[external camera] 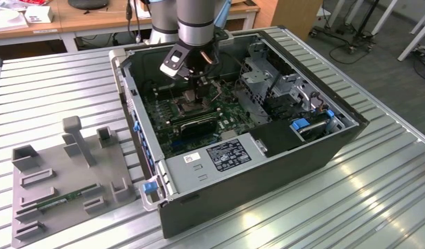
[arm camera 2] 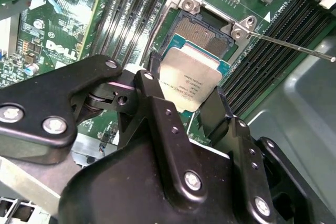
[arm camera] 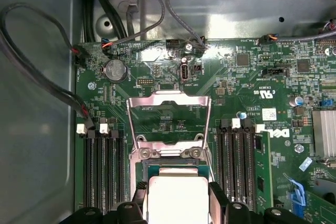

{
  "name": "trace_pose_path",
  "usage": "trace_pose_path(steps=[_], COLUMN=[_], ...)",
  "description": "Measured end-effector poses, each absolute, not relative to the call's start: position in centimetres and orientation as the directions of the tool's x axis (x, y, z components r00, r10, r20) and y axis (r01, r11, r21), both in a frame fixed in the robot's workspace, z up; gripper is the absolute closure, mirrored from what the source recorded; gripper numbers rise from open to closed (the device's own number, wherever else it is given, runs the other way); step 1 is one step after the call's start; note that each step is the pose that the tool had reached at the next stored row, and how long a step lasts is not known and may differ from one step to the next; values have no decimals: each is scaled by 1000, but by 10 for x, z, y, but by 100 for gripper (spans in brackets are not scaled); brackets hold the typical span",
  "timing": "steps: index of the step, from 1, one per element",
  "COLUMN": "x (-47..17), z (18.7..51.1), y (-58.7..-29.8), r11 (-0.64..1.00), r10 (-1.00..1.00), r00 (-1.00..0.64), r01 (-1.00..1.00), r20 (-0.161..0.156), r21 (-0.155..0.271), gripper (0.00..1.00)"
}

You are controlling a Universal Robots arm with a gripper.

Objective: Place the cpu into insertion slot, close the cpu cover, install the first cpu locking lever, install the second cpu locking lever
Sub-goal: 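Place the cpu into insertion slot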

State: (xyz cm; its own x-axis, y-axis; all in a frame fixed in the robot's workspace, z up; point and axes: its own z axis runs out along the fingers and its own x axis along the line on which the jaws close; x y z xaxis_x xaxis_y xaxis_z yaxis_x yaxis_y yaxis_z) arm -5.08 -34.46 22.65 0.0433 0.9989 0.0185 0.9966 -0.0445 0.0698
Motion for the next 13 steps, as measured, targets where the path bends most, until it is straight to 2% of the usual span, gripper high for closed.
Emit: trace_pose_path(steps=[13], x=[-51], z=[219], y=[-344], r11=[-7], r10=[1000], r00=[5], r01=[998], r20=[26], r21=[69], gripper=[46])
